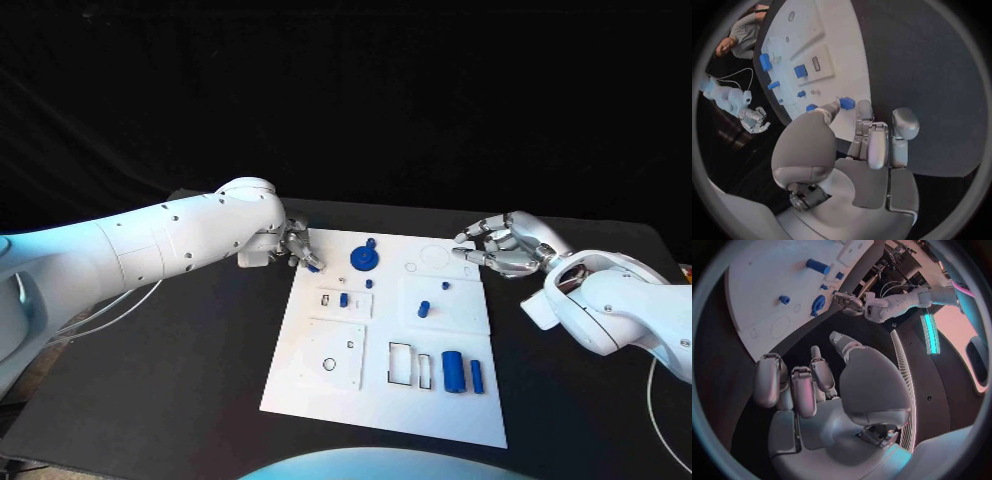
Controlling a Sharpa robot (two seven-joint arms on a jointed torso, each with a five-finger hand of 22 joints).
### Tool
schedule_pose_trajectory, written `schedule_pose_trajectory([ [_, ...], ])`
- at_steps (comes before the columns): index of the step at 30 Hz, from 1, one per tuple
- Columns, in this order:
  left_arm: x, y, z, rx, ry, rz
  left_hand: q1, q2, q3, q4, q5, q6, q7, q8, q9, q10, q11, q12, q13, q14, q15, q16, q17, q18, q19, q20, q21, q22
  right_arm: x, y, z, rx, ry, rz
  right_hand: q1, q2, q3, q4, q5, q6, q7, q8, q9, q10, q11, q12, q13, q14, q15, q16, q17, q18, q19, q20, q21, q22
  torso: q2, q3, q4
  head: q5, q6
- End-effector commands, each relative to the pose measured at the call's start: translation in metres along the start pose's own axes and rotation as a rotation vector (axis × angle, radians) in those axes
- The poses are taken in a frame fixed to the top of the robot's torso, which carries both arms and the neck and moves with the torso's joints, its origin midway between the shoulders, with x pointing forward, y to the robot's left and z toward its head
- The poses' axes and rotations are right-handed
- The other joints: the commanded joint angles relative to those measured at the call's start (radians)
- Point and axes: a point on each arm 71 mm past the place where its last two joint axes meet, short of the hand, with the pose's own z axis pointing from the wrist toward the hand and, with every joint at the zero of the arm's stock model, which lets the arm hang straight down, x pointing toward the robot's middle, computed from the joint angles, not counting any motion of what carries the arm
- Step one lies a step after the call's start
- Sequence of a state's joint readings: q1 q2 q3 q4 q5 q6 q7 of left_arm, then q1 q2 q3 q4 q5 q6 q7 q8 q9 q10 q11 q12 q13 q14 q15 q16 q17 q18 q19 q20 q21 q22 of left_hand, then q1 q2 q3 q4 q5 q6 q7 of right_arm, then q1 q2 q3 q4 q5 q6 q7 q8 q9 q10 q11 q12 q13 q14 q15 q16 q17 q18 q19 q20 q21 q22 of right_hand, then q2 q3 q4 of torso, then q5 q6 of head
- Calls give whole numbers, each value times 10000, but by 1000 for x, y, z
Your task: Assemble the parts on the task board
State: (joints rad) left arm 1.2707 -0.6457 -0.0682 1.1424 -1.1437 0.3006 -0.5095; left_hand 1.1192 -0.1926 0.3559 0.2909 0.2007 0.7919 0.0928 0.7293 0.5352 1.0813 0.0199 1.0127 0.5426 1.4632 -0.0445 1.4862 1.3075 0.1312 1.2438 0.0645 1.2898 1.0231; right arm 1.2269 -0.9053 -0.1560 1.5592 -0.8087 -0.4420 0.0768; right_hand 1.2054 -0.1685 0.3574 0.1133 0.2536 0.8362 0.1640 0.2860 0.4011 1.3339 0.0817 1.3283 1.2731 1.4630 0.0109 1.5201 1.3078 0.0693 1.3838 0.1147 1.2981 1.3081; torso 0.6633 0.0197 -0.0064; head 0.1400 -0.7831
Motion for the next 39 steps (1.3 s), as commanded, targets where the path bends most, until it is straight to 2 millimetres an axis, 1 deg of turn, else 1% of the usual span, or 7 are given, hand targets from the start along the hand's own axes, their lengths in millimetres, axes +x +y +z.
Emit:
schedule_pose_trajectory([
  [1, 3, -2, 1, -9, 188, 195, 89, 19, -63, 0, 61, 76, 5, 53, -15, -37, -4, 60, 6, 455, 31, 33, 426, -177, 29, 14, 46, 9, 1, 0, 0, -29, 137, -20, -81, 32, 2, 84, 63, -66, -8, 65, -3, 9, -28, 3, 16, 690, -53, -57, 948, 69, -20, -31, -7, 228, 4, -2, -4, -12, -11],
  [14, 6, -5, 2, 28, 385, 322, 230, 30, -57, -2, 63, 94, -2, 67, -35, 19, -11, 137, 118, 472, 26, 59, 484, -194, 77, 12, 93, 99, 2, 1, 0, -38, 139, -19, -81, 32, 2, 84, 63, -66, -8, 65, -3, 9, -28, 3, 16, 690, -53, -57, 948, 69, -20, -31, -7, 228, -4, 4, 8, -22, -44],
  [19, 6, -6, 2, 28, 306, 280, 424, 144, 12, 6, 69, 97, -7, 49, -90, 31, -20, 166, 127, 489, 17, 84, 533, -203, 105, 8, 129, 156, 2, 1, 0, -50, 142, -17, -89, 41, -1, 104, 64, -68, -9, 77, -3, 11, -29, 5, 17, 691, -55, -58, 948, 69, -18, -33, -9, 230, 2, 3, -2, -16, -40],
  [24, 5, -7, 3, 25, 211, 222, 925, 370, 348, -10, 63, 127, -30, -5, -213, 60, -45, 204, 171, 521, -4, 124, 616, -217, 148, -1, 187, 250, 2, 1, 0, -53, 149, -14, -95, 47, -2, 114, 65, -69, -9, 80, -4, 15, -28, 8, 21, 694, -55, -53, 963, 69, -16, -33, -8, 232, 6, 3, -16, -19, -47],
  [26, 5, -7, 4, 15, 160, 186, 1711, 501, 942, -168, 53, 188, -90, -22, -302, 123, -106, 235, 233, 550, -68, 154, 684, -231, 199, -34, 247, 350, 2, 1, 0, -52, 151, -14, -95, 47, -2, 114, 65, -69, -9, 80, -4, 15, -28, 8, 21, 694, -55, -53, 963, 69, -16, -33, -8, 232, 4, 6, -15, -27, -49],
  [30, 4, -7, 4, -12, 96, 124, 2021, 495, 1350, -165, 52, 256, -123, -9, -357, 269, -135, 313, 362, 575, -81, 178, 743, -254, 263, -52, 311, 463, 2, 1, 0, -48, 154, -12, -95, 47, -2, 114, 65, -69, -9, 80, -4, 15, -28, 8, 21, 694, -55, -53, 963, 69, -16, -33, -8, 232, -5, 9, -6, -24, -59],
  [39, 3, -6, 6, -19, -2, -59, 2371, 308, 1960, -335, 33, 528, -271, 116, -387, 1034, -265, 926, 1374, 644, -188, 243, 915, -303, 434, -133, 467, 734, 2, 1, 0, -44, 176, -8, -106, 56, -3, 129, 67, -69, -10, 85, -4, 18, -28, 12, 24, 691, -55, -58, 949, 70, -21, -34, -15, 226, -11, 5, -1, -15, -62],
])
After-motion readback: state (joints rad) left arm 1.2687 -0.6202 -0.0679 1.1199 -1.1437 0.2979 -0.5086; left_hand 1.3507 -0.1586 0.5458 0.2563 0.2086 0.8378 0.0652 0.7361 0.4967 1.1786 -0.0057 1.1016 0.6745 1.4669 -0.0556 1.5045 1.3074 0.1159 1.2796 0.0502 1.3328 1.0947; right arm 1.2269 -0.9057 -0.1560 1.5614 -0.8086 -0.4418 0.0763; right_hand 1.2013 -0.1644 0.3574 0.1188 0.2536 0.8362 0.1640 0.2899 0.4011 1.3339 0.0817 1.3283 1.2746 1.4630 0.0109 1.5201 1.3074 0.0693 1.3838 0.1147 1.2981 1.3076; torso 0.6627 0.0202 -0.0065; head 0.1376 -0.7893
